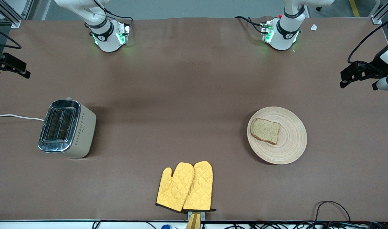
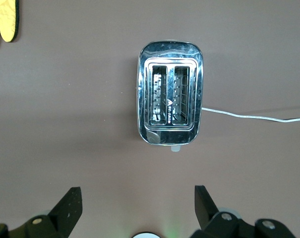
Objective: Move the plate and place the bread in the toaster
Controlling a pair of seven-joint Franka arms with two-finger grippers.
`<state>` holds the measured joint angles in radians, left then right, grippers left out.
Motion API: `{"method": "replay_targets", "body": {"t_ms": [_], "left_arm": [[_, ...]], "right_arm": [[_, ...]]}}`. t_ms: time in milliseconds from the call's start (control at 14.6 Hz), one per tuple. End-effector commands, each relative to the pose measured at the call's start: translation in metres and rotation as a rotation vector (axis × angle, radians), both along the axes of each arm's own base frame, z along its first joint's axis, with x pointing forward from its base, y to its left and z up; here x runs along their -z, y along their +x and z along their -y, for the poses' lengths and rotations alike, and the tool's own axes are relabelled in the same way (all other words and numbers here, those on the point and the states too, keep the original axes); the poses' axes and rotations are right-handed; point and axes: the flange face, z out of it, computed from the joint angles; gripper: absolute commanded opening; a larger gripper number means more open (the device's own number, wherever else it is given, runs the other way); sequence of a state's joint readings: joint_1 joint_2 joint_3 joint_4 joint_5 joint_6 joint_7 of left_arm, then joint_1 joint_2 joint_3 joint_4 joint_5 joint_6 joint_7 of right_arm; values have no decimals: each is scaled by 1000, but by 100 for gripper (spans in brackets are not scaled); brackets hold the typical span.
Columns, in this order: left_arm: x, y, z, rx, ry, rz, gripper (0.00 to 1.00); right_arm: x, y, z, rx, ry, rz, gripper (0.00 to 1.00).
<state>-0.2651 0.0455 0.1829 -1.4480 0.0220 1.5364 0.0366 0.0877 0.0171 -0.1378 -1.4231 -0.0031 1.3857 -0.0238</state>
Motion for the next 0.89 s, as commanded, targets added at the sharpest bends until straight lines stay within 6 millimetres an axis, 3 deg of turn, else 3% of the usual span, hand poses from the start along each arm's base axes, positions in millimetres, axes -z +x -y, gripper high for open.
{"method": "replay_targets", "body": {"t_ms": [0,274,479,685,822], "left_arm": [[-1,2,-1,5,-9,8,100],[0,3,1,-8,-18,5,100],[10,7,-1,-4,-17,-15,100],[34,5,-2,-3,-6,-106,100],[52,14,-18,-30,-5,-142,100]], "right_arm": [[-4,-4,12,26,8,-2,100],[-4,-5,13,28,10,-3,100],[-6,-5,2,10,9,-2,100],[-6,-5,0,6,9,-2,100],[-6,-5,2,11,9,-2,100]]}}
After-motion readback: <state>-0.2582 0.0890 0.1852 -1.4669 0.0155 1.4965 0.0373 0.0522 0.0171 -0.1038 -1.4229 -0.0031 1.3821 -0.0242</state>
